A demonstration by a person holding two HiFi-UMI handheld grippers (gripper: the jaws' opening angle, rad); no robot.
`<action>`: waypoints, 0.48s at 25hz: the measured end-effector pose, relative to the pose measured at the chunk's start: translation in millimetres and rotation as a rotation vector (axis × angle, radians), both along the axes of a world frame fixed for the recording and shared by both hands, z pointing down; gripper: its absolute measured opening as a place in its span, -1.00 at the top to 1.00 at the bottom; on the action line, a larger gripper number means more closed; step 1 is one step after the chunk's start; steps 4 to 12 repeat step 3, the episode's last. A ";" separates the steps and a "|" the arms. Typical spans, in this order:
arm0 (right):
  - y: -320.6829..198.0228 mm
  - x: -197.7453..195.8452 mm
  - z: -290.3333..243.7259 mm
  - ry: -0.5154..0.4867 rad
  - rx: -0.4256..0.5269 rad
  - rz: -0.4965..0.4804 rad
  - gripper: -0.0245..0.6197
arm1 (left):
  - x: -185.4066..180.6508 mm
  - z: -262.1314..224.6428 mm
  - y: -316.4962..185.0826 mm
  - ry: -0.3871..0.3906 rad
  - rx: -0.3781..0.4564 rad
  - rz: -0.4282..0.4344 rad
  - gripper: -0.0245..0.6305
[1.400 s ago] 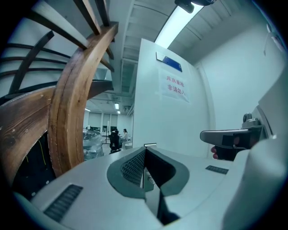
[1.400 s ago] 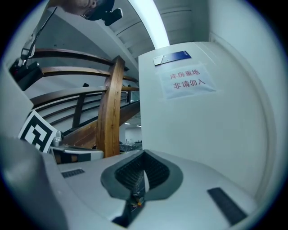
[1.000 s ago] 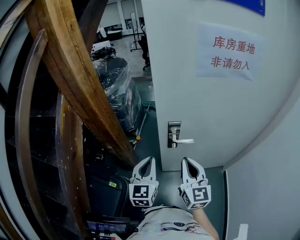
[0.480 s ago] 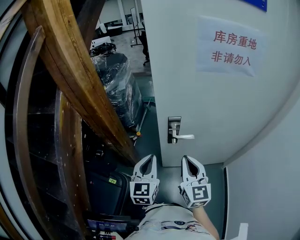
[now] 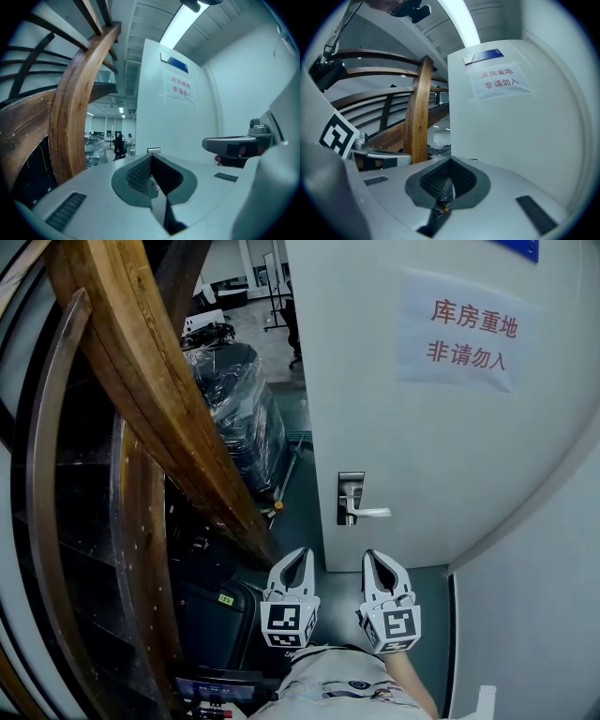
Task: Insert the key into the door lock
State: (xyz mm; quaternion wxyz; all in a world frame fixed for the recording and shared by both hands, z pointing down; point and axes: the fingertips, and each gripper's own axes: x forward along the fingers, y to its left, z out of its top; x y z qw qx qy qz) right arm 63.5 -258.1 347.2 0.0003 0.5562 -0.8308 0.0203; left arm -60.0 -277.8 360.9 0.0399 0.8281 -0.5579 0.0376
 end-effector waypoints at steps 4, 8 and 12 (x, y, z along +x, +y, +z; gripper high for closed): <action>-1.4 0.4 0.1 0.001 0.000 -0.001 0.90 | 0.1 1.3 -0.7 0.003 -0.004 -0.002 0.91; -1.4 0.4 0.1 0.001 0.000 -0.001 0.90 | 0.1 1.3 -0.7 0.003 -0.004 -0.002 0.91; -1.4 0.4 0.1 0.001 0.000 -0.001 0.90 | 0.1 1.3 -0.7 0.003 -0.004 -0.002 0.91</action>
